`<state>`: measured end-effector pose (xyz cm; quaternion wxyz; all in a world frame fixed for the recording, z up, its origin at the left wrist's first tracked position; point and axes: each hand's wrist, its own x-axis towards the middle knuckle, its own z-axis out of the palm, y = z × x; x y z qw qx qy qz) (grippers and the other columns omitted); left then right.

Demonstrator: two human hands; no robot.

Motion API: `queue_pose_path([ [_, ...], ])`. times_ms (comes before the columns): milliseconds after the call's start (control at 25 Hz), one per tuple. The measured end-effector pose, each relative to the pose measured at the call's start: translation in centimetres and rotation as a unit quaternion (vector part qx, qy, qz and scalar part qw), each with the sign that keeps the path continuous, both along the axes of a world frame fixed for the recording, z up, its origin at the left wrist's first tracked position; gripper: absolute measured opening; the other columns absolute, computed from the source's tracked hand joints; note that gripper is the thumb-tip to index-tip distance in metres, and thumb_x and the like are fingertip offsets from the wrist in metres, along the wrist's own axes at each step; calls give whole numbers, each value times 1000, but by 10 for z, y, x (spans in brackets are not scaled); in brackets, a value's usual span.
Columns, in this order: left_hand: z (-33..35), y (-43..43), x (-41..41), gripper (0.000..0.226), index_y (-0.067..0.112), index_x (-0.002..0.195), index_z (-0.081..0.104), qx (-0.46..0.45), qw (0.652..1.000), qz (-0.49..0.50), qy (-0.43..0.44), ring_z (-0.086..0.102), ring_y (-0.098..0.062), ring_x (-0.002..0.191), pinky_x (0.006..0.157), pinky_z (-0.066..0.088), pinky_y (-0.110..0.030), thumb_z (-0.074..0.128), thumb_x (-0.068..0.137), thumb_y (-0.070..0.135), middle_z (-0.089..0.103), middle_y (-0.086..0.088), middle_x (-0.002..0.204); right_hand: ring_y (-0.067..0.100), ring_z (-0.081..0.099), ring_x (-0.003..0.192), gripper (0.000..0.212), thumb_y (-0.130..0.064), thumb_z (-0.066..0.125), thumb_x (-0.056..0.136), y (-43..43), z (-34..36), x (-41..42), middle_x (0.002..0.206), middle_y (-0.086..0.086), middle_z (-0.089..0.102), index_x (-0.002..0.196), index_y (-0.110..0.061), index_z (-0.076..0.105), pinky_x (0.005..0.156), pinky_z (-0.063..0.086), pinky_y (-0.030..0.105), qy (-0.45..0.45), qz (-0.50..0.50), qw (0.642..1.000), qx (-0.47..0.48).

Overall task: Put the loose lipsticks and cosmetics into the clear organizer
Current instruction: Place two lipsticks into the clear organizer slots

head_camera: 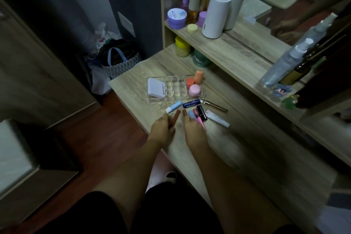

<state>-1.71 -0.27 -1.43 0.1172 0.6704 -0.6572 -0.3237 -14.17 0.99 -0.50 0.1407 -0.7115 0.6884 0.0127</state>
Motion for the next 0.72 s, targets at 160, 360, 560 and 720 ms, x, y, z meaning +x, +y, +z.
queue_pose_path([
  [160,-1,20,-1,34,8,109,55,33,997,67,33,62,-32,97,86,51,-38,68,80,18,67,-14,102,27,64,100,48,-4,43,95,9,2,4,116,15,62,140,-8,30,81,53,34,-21,-17,999,27],
  [360,7,37,0,24,7,101,67,27,985,125,115,64,-24,80,77,52,-34,68,78,13,63,-5,80,28,58,110,45,-19,62,86,28,3,-2,124,14,58,127,-10,48,90,51,37,-142,-90,985,35],
  [560,35,13,7,15,10,90,65,-64,979,141,136,64,-23,77,71,48,-30,70,77,15,68,-11,82,29,62,96,24,-19,60,89,2,19,-19,110,16,62,106,-2,65,83,51,34,-293,-128,945,-62],
  [720,60,-28,6,11,7,81,62,-142,971,125,148,65,-18,77,65,44,-15,70,77,14,68,-6,79,32,62,101,23,-10,57,90,-35,42,-22,110,21,63,108,4,61,92,49,42,-357,-81,926,-95],
])
